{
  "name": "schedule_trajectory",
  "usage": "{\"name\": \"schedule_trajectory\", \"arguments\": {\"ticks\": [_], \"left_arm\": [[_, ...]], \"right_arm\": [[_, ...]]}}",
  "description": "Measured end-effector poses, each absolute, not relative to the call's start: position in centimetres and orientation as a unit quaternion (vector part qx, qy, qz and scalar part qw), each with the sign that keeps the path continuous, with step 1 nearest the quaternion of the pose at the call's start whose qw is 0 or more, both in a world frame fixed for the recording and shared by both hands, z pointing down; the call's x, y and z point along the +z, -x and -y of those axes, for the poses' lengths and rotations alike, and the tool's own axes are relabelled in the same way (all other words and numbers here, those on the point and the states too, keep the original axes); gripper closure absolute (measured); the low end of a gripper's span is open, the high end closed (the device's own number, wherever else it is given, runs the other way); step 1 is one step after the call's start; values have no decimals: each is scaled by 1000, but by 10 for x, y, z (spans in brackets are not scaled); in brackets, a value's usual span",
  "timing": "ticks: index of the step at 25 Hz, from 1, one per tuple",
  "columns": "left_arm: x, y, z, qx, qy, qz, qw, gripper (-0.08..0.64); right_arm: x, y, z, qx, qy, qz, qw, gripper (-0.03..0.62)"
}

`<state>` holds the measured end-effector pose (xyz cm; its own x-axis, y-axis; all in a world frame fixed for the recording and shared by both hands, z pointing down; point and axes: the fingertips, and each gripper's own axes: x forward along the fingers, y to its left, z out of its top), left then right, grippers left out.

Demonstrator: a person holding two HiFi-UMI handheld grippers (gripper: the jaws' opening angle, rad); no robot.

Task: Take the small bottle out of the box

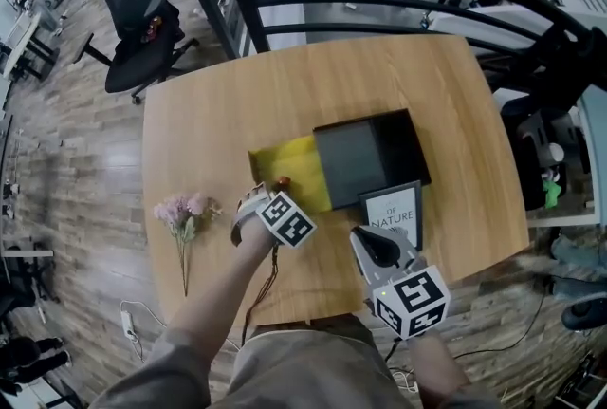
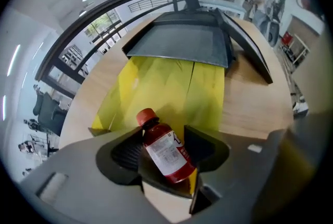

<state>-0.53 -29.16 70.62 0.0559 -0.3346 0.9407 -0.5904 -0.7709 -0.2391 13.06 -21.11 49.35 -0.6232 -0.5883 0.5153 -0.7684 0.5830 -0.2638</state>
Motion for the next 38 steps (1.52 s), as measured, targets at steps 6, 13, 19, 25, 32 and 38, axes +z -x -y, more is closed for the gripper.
{"name": "schedule_trajectory", "arguments": {"ticks": [6,13,19,25,32,38], "left_arm": [[720,6,298,613,-714,311,134,299],[724,2,298,630,-712,273,147,308],[717,-9,293,578,-744,278,185,327],[687,-14,296,493,-784,322,195,328],[592,-11,303,380,-836,372,138,328],[512,6,293,296,-862,403,76,328]], "right_arm": [[498,-138,210,241,-390,867,194,574],[506,-148,210,248,-394,863,195,574],[502,-152,210,246,-397,864,190,574],[503,-158,210,243,-403,862,189,574],[482,-151,215,225,-406,868,179,574],[440,-132,221,184,-407,881,157,574]]}}
